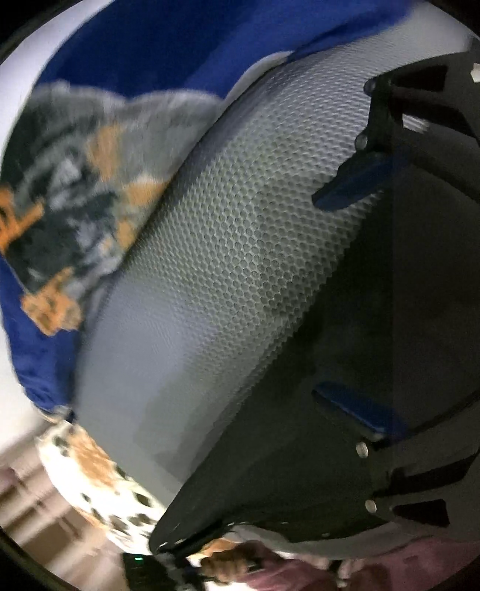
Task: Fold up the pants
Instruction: 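Lift the waistband with both grippers and fold it over toward the leg hems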
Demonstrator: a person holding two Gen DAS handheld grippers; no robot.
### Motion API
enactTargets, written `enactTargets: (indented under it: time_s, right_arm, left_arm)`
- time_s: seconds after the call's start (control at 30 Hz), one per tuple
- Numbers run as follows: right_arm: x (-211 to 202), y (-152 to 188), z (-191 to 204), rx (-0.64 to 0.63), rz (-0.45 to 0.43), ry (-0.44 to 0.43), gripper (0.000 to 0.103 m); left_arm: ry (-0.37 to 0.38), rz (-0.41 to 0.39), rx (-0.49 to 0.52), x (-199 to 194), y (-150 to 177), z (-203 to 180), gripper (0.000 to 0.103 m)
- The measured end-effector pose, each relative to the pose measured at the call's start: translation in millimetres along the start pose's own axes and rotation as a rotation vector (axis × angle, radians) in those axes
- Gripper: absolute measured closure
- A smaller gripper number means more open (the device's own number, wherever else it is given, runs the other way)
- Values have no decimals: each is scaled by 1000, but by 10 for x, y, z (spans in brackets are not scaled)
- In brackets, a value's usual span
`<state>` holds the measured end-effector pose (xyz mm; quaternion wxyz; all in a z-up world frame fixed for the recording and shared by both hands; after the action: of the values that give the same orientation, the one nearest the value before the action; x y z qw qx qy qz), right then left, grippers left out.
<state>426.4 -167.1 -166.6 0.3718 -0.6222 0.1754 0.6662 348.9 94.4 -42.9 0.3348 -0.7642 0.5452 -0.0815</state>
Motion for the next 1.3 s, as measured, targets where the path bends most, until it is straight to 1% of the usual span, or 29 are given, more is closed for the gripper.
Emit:
enactTargets:
  time_s: [0.07,0.2,0.27,0.3,0.33,0.37,0.4,0.43,0.47,0.5,0.53,0.63,0.67,0.8,0.9,0.97,1.07,1.13,1.2,1.27,1.3]
  right_arm:
    - [52,66,37,-36,54,-68,18]
    - [53,219,17,-130,128,-104,28]
    - [22,285,-65,-144,151,-98,44]
    - [10,327,-97,-143,161,-97,49]
    - [1,360,-142,-144,168,-85,56]
    - [-1,374,-162,-143,163,-72,64]
    - [-4,389,-187,-134,155,-64,66]
    - [17,379,-194,-127,144,-39,74]
    - [23,383,-200,-126,131,-10,81]
    - [12,396,-185,-130,115,19,83]
    - [-3,416,-179,-133,106,42,91]
    - [-146,482,-94,-141,61,140,95]
    - [-202,507,-65,-134,47,159,96]
    - [-597,673,101,-80,-46,261,96]
    - [-932,906,292,-34,-104,319,96]
    - [-1146,1137,466,0,-136,349,96]
    - [-1396,1474,649,37,-167,372,96]
    - [-1465,1689,887,66,-178,381,96]
    - [-1469,1912,1087,87,-183,384,97]
    - [-1418,2176,1269,117,-173,361,96]
    - [-1358,2255,1346,133,-171,352,97]
  left_arm:
    - [-14,0,7,-18,8,-15,95]
    - [-44,-3,-9,-24,14,38,95]
    - [-62,-6,-14,-9,9,60,95]
    - [-67,-7,-15,10,5,65,95]
    - [-78,-9,-15,1,-5,68,95]
    - [-83,-9,-18,-5,-9,73,95]
    - [-89,-9,-20,27,-22,80,95]
    - [-98,-8,-21,51,-32,95,95]
    - [-105,-5,-23,55,-31,108,95]
    - [-113,-1,-24,69,-31,120,95]
    - [-122,4,-24,97,-41,132,95]
    - [-141,11,-26,119,-67,133,95]
    - [-143,11,-24,103,-70,106,95]
    - [-130,15,-5,47,-14,-71,95]
    - [-111,23,20,-89,97,-292,95]
    - [-96,40,36,-195,215,-446,95]
    - [-90,82,62,-313,429,-615,95]
    - [-90,120,67,-402,667,-697,95]
    - [-89,154,51,-490,903,-713,95]
    - [-97,184,33,-558,1101,-702,95]
    - [-106,211,23,-589,1246,-679,95]
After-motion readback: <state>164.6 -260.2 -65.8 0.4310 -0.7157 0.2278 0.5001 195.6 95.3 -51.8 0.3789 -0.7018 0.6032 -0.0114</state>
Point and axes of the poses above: each gripper's, at about its wrist camera, not at the fingertips, and x roughly the way its jaws point, z to its left, y to its underside, the point moved 10 cm from there along x, roughly the way its jaws point, and after that the axes turned 8 degrees about y, right-handed, at the moved point
